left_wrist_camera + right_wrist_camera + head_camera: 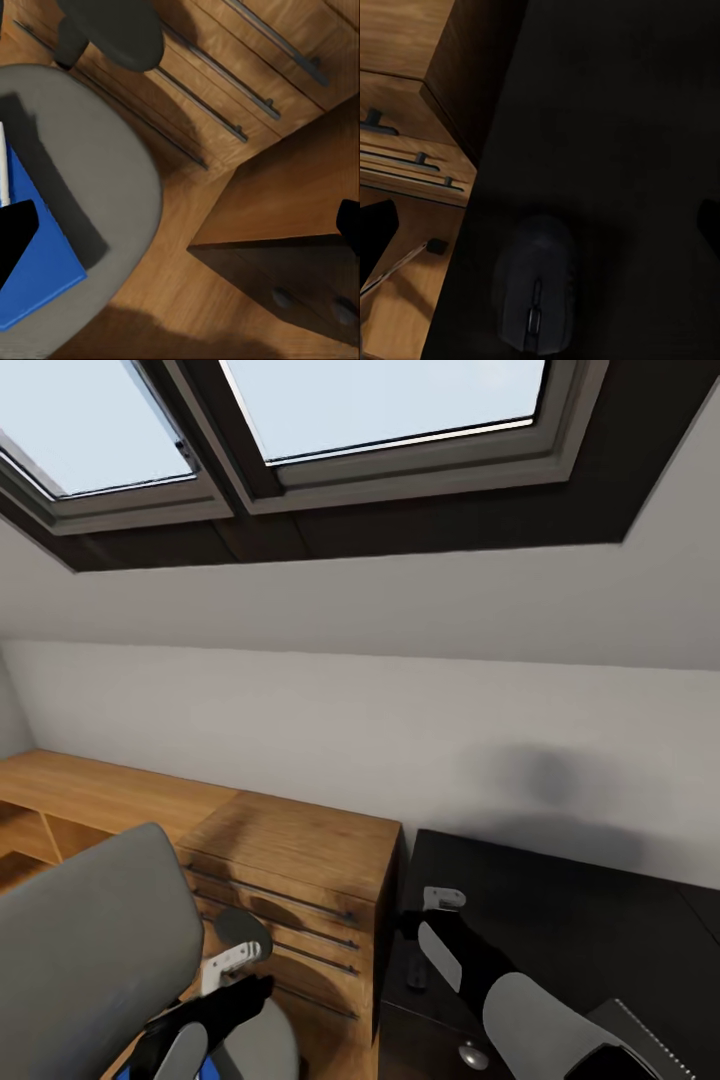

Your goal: In the bedroom, organize the workspace by keeping the computer under the desk, ensuring the monitor is on the desk, placing the keyboard on the desk next to the monitor, placing the mouse on the desk next to the keyboard, moving the folder from the swivel chair onto the desk next to the mouse, stacking the notebook on top of the folder with the pen on top of the notebook, and positioning the swivel chair next to the desk.

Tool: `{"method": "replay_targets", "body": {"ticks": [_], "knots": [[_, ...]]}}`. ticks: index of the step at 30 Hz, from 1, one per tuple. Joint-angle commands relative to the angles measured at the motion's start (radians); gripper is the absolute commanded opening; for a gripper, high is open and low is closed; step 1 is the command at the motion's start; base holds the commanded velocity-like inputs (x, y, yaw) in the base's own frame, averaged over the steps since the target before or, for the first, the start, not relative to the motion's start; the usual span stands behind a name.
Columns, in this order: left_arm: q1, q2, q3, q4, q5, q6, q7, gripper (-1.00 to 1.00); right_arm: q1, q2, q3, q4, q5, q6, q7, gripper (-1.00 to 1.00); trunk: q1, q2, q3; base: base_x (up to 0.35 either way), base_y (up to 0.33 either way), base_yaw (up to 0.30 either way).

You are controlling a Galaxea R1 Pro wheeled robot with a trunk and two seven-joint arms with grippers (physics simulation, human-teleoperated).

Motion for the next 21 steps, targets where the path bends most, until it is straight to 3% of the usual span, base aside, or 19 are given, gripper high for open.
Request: {"method": "replay_targets", "body": {"ticks": [1,2,6,21], "knots": [[-0.001,0.001,-0.002,-0.002,0.021,0.002,0.011,1.0,-0.001,-0.001,0.008,-0.002,-0.009,0.004,-0.009,1.0,0.004,-0.009,-0.005,0.0,0.0,0.0],[-0.001,0.002,-0.002,-0.002,0.05,0.006,0.011,1.0,-0.001,-0.001,0.008,-0.002,-0.009,0.004,-0.009,1.0,0.008,-0.016,-0.008,0.0,0.0,0.0],[-0.001,0.003,-0.002,-0.003,0.067,0.01,0.011,1.0,-0.001,-0.001,0.008,-0.002,-0.01,0.004,-0.009,1.0,0.023,-0.044,-0.021,0.0,0.0,0.0],[-0.001,0.002,-0.002,-0.003,0.071,0.011,0.011,1.0,-0.001,-0.001,0.008,-0.002,-0.01,0.004,-0.01,1.0,0.081,-0.149,-0.068,0.0,0.0,0.0]]}}
